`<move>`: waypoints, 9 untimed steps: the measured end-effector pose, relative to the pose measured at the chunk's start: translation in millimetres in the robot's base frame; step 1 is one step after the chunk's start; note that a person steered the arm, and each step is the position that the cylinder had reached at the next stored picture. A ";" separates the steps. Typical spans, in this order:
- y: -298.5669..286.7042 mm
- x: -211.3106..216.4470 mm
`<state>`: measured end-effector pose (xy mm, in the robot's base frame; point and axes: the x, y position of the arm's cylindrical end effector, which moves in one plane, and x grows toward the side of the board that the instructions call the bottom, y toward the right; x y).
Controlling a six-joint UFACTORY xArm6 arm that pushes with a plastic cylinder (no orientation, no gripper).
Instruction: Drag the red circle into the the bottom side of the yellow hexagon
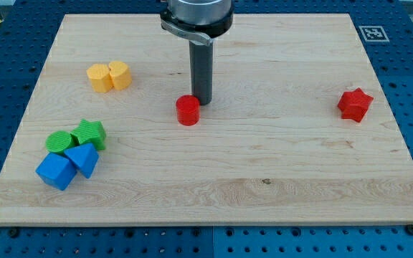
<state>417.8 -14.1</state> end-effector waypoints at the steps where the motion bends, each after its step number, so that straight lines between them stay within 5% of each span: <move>1: 0.0 -10.9; 4: 6.4 60.8; 9: -27.8 13.0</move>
<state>430.8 -41.9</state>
